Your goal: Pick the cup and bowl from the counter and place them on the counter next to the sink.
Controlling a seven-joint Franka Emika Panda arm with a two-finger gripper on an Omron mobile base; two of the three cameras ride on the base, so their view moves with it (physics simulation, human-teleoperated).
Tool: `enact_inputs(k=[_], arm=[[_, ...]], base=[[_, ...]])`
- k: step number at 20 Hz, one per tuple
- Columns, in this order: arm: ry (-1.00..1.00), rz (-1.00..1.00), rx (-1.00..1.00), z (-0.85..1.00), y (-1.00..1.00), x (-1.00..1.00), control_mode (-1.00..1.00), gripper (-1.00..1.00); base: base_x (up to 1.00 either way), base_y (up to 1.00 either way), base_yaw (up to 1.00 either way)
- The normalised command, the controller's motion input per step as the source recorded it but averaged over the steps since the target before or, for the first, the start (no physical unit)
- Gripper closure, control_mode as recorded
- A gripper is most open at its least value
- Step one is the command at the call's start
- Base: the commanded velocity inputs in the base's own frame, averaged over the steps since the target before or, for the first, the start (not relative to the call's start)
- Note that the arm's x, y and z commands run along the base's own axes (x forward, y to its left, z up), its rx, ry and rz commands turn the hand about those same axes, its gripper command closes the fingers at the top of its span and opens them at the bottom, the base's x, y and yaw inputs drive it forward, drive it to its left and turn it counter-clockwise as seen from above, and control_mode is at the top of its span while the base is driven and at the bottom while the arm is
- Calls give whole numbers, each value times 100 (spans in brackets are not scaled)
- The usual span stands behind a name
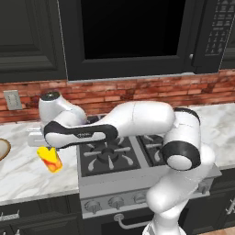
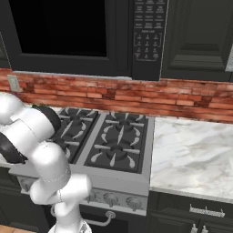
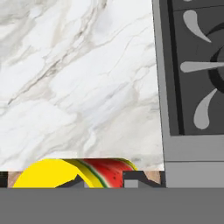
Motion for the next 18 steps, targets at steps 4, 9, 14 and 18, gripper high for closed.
enact_inputs(k=[4, 9, 14, 18], arm=[[0, 0, 12, 78, -53, -38, -100, 100], [0, 0, 11, 62, -50, -48, -100, 100], [0, 0, 11, 32, -61, -72, -100, 100], [0, 0, 4, 45, -70, -38, -100, 100]], base=[[0, 0, 0], [0, 0, 0], [0, 0, 0], [0, 0, 0]])
